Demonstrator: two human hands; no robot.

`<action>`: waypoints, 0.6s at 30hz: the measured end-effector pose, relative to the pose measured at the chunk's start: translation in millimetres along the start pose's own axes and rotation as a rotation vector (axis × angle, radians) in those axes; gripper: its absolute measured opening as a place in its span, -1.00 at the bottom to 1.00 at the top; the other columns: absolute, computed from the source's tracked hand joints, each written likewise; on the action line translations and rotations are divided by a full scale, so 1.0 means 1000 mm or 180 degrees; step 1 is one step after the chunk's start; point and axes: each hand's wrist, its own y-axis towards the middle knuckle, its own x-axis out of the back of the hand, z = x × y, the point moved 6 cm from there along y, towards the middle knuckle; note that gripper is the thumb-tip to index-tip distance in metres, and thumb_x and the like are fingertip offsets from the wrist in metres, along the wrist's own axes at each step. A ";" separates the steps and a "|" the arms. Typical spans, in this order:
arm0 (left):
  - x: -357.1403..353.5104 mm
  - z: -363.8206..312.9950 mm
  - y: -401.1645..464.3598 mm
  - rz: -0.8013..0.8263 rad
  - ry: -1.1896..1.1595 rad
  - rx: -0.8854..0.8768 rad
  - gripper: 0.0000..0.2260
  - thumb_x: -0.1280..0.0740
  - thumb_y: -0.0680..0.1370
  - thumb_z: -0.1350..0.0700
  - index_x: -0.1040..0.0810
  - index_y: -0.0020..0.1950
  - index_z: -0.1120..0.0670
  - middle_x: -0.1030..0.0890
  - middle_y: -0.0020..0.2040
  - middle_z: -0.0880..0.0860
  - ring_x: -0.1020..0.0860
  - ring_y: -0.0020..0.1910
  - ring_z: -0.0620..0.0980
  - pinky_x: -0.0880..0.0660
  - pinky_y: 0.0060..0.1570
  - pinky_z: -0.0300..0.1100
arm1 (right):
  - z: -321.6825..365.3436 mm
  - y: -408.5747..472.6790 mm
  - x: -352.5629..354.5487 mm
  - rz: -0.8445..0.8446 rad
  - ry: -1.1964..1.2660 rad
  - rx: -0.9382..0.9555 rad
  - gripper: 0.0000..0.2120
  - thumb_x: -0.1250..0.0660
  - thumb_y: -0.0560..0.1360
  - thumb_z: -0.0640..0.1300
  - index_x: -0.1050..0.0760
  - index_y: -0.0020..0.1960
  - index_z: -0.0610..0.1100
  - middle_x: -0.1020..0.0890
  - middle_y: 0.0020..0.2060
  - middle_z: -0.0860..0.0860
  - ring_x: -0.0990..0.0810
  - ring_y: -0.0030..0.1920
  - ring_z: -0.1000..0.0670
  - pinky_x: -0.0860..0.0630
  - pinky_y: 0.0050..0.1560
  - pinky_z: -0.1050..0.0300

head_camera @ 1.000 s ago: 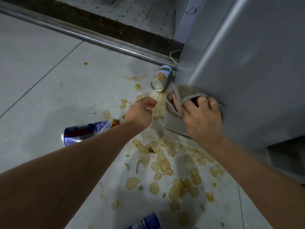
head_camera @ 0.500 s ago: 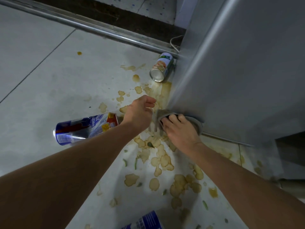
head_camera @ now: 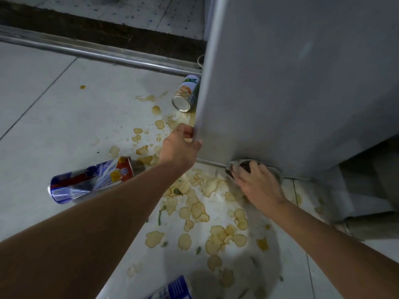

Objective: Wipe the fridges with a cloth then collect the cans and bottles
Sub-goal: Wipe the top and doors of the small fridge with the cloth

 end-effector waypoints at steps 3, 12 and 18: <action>0.003 -0.005 0.003 -0.0036 0.0028 -0.0063 -0.79 -0.36 0.48 0.04 -0.50 0.09 0.00 -0.60 -0.02 -0.10 -0.56 -0.10 -0.08 -0.51 -0.04 -0.13 | 0.021 0.026 0.014 -0.0082 0.0160 0.0125 -0.64 -0.27 0.39 -0.14 -0.56 0.18 -0.07 -0.60 0.10 0.02 -0.56 -0.17 -0.07 -0.50 -0.23 0.09; 0.000 -0.005 0.008 -0.0297 0.0159 -0.0068 -0.85 -0.38 0.47 -0.02 -0.42 -0.07 -0.06 -0.54 -0.15 -0.13 -0.56 -0.12 -0.05 -0.46 -0.10 -0.15 | 0.031 0.055 0.035 -0.0175 0.0313 0.0116 -0.69 -0.39 0.38 -0.08 -0.59 0.12 -0.05 -0.57 0.13 0.05 -0.57 -0.07 -0.02 -0.52 -0.28 0.11; 0.001 -0.006 0.009 -0.0218 0.0343 -0.0177 -0.87 -0.34 0.50 -0.01 -0.41 -0.05 -0.05 -0.52 -0.12 -0.12 -0.52 -0.08 -0.03 -0.49 -0.07 -0.10 | 0.004 0.019 0.018 -0.0037 0.0168 0.0260 -0.74 -0.48 0.24 -0.07 -0.66 -0.06 0.01 -0.62 -0.05 0.10 -0.58 -0.14 0.02 -0.53 -0.31 0.12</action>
